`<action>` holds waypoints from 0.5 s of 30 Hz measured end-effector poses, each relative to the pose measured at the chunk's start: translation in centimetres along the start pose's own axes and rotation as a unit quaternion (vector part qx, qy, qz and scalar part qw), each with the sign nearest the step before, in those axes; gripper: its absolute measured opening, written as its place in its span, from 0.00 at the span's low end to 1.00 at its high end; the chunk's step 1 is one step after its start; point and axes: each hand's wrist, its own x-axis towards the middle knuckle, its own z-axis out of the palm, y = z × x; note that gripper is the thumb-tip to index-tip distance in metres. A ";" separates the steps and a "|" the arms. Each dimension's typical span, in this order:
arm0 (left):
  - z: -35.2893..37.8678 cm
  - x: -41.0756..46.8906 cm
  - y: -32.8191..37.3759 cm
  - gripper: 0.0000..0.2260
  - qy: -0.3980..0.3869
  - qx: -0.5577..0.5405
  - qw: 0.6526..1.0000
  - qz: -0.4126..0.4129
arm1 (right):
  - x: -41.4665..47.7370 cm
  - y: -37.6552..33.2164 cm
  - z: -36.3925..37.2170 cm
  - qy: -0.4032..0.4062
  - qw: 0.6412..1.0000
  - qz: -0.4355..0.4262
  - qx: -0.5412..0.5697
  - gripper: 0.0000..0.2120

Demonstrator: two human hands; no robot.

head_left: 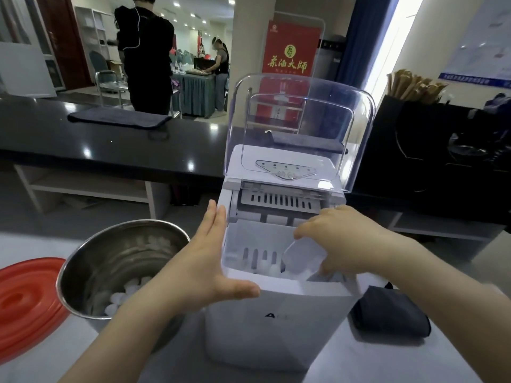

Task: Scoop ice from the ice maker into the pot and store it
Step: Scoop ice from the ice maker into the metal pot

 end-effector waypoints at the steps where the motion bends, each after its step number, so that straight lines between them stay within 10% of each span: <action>1: 0.0 0.0 0.0 0.64 -0.004 -0.001 1.000 -0.006 | 0.2 0.2 0.2 -0.007 1.000 0.003 0.028 0.29; 15: 0.5 0.4 -0.4 0.62 -0.007 -0.013 1.000 -0.004 | 2.8 -3.5 2.7 -0.010 0.951 -0.047 0.306 0.25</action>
